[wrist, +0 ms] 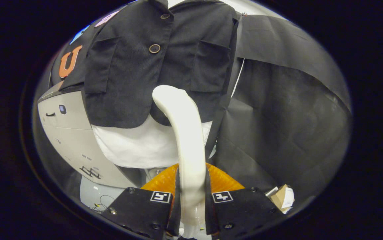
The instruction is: Iron the clothes twice with a garment steamer, once on the left side and once on the right side.
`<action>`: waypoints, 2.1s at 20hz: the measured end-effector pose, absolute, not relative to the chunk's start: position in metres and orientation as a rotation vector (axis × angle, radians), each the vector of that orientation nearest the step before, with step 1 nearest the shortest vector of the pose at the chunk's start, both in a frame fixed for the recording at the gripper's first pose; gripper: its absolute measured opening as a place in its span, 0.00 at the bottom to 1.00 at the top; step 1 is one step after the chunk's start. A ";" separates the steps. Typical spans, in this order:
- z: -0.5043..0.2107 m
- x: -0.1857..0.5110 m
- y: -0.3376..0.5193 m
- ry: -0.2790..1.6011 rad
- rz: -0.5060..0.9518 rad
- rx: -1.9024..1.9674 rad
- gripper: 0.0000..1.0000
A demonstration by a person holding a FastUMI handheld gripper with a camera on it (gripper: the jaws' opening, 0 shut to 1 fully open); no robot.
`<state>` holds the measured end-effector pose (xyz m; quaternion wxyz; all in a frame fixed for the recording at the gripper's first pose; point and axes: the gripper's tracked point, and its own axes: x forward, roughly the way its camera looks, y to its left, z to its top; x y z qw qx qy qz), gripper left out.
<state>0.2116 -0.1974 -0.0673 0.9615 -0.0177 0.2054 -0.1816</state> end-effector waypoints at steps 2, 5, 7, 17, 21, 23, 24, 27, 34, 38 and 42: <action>-0.060 0.202 -0.194 0.400 -0.369 -0.033 0.32; -0.050 0.184 -0.188 0.366 -0.368 -0.040 0.32; -0.044 0.171 -0.184 0.353 -0.361 -0.056 0.32; -0.044 0.137 -0.177 0.317 -0.237 -0.047 0.32; -0.044 0.127 -0.184 0.297 -0.188 -0.031 0.32; -0.043 0.115 -0.187 0.296 -0.176 -0.023 0.32; -0.042 0.110 -0.186 0.293 -0.168 -0.016 0.32; -0.045 0.096 -0.175 0.285 -0.148 -0.003 0.32; 0.000 0.021 -0.141 0.197 -0.136 -0.001 0.32; 0.028 -0.029 -0.100 0.114 -0.107 0.005 0.32; 0.041 -0.074 -0.060 0.052 -0.067 0.006 0.32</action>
